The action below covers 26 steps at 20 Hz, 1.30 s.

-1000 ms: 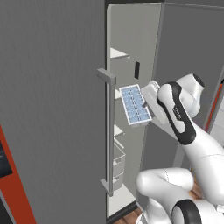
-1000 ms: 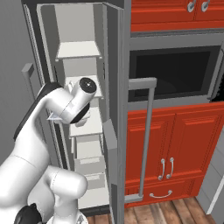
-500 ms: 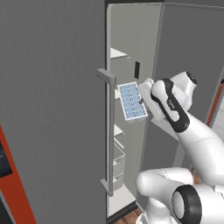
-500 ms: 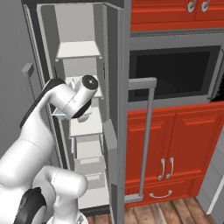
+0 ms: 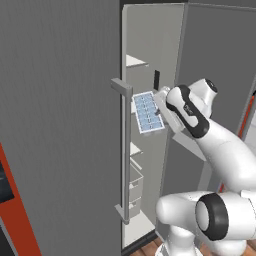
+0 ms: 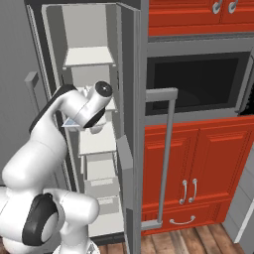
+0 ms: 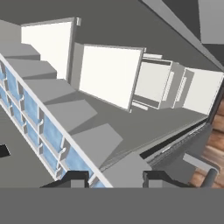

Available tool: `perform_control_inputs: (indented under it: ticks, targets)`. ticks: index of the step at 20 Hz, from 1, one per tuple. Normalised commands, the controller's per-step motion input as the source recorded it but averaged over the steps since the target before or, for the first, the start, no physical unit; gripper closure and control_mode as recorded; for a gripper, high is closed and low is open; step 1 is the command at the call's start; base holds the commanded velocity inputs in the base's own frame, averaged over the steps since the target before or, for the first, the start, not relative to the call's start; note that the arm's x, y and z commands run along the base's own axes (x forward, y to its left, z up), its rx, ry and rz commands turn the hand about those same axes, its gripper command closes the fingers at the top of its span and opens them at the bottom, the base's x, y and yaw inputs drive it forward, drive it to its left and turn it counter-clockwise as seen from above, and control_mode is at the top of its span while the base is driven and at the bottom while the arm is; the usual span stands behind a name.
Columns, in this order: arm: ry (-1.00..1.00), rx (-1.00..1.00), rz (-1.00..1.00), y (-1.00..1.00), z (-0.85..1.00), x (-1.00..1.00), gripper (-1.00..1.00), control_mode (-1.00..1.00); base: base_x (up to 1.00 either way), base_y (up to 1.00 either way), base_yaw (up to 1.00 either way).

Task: The ice cube tray has been filled with water. Take the tray and place it in the freezer to make ice. Close the freezer door after placing the tray.

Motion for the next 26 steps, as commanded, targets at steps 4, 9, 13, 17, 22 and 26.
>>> perform_control_inputs:
  ticks: [4, 9, 13, 17, 22, 26]
  targets:
    - [0.00, -0.01, 0.00, 0.05, 0.00, 0.33, 1.00, -1.00, 0.00, 0.00, 0.00]
    - [0.00, -0.01, 0.00, 0.08, 0.00, 0.31, 1.00, -1.00, 0.00, 0.00, 0.00]
    - [0.00, -0.02, 0.00, 0.05, 0.00, 0.24, 1.00, -1.00, 0.00, 0.00, 0.00]
    - [0.00, -0.03, 0.00, 0.04, 0.00, 0.27, 1.00, -1.00, 0.00, 0.00, 0.00]
    - [0.00, -0.04, 0.00, 0.03, 0.00, 0.27, 1.00, -1.00, 0.00, 0.00, 0.00]
    - [0.00, -0.05, 0.00, 0.03, -0.01, 0.25, 1.00, -1.00, 0.00, 0.00, 0.00]
